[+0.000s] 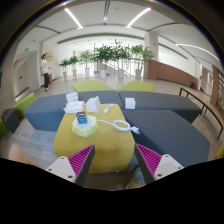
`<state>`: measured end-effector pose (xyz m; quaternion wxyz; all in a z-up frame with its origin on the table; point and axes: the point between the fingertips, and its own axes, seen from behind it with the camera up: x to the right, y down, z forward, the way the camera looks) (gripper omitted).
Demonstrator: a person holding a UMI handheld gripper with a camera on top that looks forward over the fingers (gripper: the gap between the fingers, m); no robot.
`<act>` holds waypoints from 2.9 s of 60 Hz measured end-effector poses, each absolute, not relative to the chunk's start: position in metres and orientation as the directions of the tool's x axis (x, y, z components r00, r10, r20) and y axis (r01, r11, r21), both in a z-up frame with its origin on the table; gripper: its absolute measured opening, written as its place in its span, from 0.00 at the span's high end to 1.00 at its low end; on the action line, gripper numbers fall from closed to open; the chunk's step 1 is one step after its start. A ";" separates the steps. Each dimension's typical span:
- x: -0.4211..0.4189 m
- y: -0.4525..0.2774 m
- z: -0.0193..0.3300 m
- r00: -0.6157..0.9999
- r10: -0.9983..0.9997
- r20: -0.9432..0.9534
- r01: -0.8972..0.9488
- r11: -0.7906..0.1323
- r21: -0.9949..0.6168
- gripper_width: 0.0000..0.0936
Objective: Unplug charger
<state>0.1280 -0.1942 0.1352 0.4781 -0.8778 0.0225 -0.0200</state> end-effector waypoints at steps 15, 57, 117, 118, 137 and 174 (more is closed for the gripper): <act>0.099 -0.156 0.140 1.000 -0.008 0.020 0.013 -0.515 -0.857 0.11; -0.017 0.081 0.042 0.995 0.083 0.053 0.082 -0.406 -0.910 0.60; 0.116 0.023 -0.001 0.994 -0.012 0.113 0.085 -0.579 -0.811 0.74; 0.116 0.022 -0.008 0.994 -0.007 0.111 0.085 -0.592 -0.801 0.74; 0.111 0.015 0.007 0.997 0.009 0.082 0.070 -0.624 -0.778 0.08; 0.090 -0.133 0.135 0.986 0.101 0.133 0.166 -0.510 -0.844 0.10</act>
